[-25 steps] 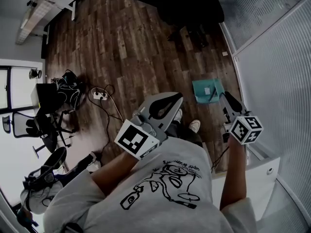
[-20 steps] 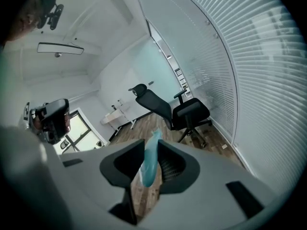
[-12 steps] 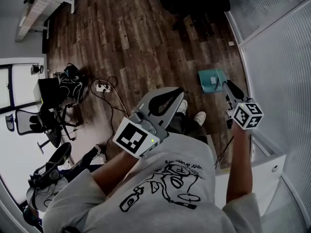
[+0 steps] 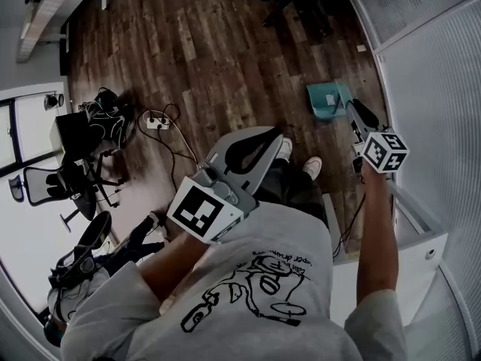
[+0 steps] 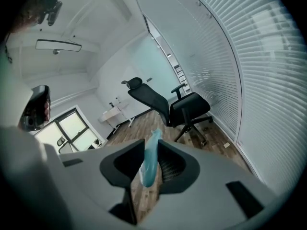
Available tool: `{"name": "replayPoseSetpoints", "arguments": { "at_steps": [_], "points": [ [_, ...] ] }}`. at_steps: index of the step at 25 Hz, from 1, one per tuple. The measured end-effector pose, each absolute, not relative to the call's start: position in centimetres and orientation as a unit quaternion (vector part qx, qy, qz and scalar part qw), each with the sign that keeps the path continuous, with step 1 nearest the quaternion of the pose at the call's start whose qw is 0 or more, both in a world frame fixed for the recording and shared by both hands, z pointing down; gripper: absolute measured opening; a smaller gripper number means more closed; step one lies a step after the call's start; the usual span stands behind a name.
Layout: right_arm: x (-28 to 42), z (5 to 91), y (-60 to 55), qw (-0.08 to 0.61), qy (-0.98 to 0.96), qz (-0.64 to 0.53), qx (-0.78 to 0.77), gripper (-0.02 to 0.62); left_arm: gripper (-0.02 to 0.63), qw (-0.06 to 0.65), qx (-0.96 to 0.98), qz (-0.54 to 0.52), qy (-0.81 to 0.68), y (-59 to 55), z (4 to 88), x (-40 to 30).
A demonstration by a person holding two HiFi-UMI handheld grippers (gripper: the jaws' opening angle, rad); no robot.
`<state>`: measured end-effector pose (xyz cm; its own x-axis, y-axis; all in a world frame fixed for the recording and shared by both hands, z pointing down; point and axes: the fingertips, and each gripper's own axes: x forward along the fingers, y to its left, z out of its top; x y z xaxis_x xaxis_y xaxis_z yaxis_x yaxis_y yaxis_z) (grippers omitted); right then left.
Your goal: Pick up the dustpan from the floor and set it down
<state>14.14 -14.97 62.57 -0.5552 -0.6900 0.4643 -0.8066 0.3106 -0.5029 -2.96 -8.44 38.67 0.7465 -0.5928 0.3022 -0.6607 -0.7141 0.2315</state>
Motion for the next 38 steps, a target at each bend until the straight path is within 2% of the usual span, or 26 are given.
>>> {"name": "replayPoseSetpoints", "arguments": {
  "at_steps": [22, 38],
  "points": [
    [14.0, 69.7, -15.4, 0.092, -0.794, 0.372, 0.473, 0.08, 0.002, 0.194, 0.91, 0.127, -0.345, -8.0, 42.3, -4.3],
    [13.9, 71.6, -7.8, 0.111, -0.768, 0.405, 0.484, 0.081, 0.002, 0.173, 0.92, 0.116, -0.331, -7.2, 40.5, -3.7]
  ]
}}
